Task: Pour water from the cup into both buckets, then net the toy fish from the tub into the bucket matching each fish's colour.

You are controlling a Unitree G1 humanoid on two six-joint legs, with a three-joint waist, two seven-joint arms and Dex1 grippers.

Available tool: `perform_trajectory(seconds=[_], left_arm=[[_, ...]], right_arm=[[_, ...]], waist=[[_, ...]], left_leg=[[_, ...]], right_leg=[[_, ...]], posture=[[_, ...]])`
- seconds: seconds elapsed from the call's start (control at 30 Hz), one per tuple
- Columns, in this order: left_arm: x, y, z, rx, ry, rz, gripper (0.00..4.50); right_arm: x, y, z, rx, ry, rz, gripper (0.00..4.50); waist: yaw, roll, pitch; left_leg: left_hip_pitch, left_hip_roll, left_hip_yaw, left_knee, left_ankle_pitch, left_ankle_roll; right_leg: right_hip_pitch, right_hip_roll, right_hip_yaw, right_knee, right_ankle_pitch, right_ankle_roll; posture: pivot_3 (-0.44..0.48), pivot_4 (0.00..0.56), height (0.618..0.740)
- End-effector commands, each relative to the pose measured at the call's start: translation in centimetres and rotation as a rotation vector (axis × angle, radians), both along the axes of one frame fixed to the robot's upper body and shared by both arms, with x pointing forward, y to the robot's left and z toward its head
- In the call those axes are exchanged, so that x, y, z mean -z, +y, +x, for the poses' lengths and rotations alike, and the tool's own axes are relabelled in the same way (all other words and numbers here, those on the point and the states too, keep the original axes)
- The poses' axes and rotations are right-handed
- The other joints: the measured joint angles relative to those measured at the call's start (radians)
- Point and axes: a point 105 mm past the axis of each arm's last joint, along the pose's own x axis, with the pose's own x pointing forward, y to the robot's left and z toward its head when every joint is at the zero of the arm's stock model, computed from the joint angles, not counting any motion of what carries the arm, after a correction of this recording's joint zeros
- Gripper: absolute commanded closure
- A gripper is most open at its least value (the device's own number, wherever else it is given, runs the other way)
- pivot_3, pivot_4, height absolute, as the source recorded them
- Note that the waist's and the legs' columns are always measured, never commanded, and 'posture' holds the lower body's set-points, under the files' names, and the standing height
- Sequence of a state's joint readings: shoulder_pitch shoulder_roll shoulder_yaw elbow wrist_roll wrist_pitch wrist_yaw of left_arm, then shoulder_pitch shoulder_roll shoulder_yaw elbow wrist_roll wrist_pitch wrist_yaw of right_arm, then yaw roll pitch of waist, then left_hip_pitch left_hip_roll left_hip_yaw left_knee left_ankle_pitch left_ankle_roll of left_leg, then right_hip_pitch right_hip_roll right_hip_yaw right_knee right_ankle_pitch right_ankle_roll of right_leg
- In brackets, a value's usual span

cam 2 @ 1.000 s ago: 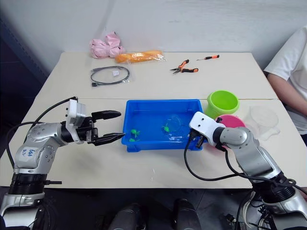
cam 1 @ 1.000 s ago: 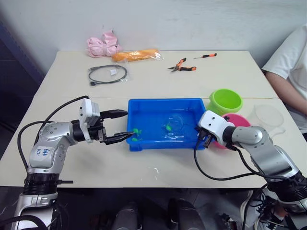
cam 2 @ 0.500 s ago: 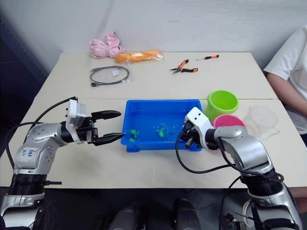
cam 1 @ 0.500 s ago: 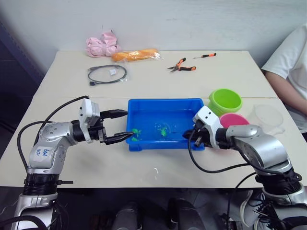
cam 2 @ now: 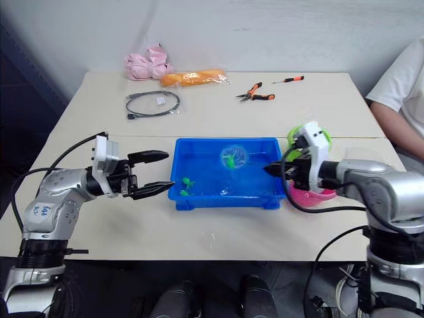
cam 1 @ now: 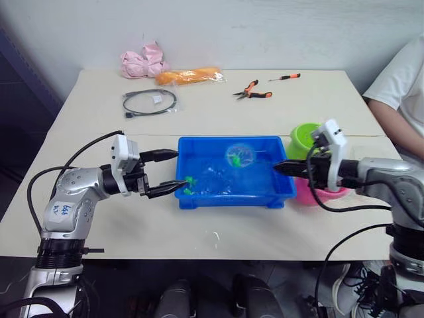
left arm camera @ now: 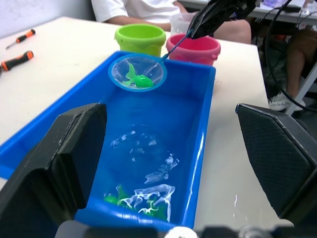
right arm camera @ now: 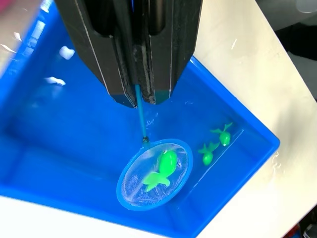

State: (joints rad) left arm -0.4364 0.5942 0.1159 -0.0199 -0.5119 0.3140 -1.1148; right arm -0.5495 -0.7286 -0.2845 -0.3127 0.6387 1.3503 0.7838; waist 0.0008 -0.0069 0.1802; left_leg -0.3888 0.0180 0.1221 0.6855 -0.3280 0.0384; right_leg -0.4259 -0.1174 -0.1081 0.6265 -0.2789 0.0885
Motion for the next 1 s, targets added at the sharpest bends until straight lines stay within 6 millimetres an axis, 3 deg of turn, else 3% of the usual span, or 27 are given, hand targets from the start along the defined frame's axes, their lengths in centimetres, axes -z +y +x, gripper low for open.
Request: perform_trajectory(seconds=[0.03, 0.2, 0.37, 0.47, 0.6, 0.8, 0.93, 1.0], left_arm=[[-1.8, -1.4, 0.0, 0.048, -0.045, -0.052, 0.04], [-3.2, -4.0, 0.5, 0.109, -0.062, -0.109, 0.04], [-3.3, -4.6, 1.6, 0.097, -0.049, -0.129, 0.04], [-3.5, -5.0, 2.0, 0.102, -0.050, -0.132, 0.04], [-3.6, -5.4, 2.4, 0.104, -0.034, -0.155, 0.04], [-3.8, -6.1, 2.1, 0.124, -0.036, -0.179, 0.04], [-3.6, -6.2, 1.9, 0.122, -0.033, -0.183, 0.04], [-3.6, -6.2, 1.9, 0.121, -0.032, -0.183, 0.04]], right_arm=[[-1.3, -0.6, -2.0, -0.051, -0.031, 0.043, 4.50], [-0.3, -2.7, -2.8, 0.051, -0.032, 0.036, 4.50], [-1.6, -4.1, -3.2, 0.113, -0.070, 0.083, 4.50], [-3.0, -6.7, -3.1, 0.211, -0.117, 0.067, 4.50], [-3.6, -10.5, -1.9, 0.367, -0.193, 0.026, 4.50], [-2.4, -15.2, 0.1, 0.579, -0.315, -0.138, 4.50], [-1.9, -16.5, 1.2, 0.661, -0.400, -0.260, 4.50], [-2.6, -16.6, 1.7, 0.675, -0.478, -0.292, 4.50]], waist=[[0.004, 0.000, 0.000], [0.006, 0.000, 0.000], [-0.002, 0.000, 0.000], [0.001, 0.000, 0.000], [0.007, 0.000, 0.000], [0.014, 0.000, 0.000], [0.011, 0.000, 0.000], [0.010, 0.000, 0.000]], left_leg=[[0.000, 0.000, 0.000, 0.000, 0.000, 0.000], [0.000, 0.000, 0.000, 0.000, 0.000, 0.000], [0.001, 0.000, 0.001, 0.000, 0.000, 0.001], [0.000, 0.000, 0.001, 0.000, 0.000, 0.001], [0.001, -0.001, 0.001, 0.000, 0.000, 0.001], [0.001, -0.002, 0.003, 0.000, 0.001, 0.002], [0.002, -0.002, 0.004, 0.000, 0.001, 0.002], [0.002, -0.001, 0.004, 0.000, 0.001, 0.001]], right_leg=[[0.000, 0.000, 0.000, 0.000, 0.000, 0.000], [0.001, 0.000, 0.000, 0.000, 0.000, 0.001], [0.000, 0.001, 0.001, 0.000, 0.001, 0.001], [0.000, 0.001, 0.001, 0.000, 0.001, 0.001], [0.001, 0.001, 0.001, -0.001, 0.001, 0.002], [0.001, 0.001, 0.001, -0.001, 0.002, 0.003], [0.000, 0.001, 0.000, -0.001, 0.002, 0.003], [0.000, 0.001, 0.000, -0.001, 0.002, 0.003]], posture=[[0.000, 0.150, 0.740], [0.000, 0.150, 0.740], [0.000, 0.150, 0.740], [0.000, 0.150, 0.740], [0.000, 0.150, 0.740], [0.000, 0.150, 0.740], [0.000, 0.150, 0.740], [0.000, 0.150, 0.740]])
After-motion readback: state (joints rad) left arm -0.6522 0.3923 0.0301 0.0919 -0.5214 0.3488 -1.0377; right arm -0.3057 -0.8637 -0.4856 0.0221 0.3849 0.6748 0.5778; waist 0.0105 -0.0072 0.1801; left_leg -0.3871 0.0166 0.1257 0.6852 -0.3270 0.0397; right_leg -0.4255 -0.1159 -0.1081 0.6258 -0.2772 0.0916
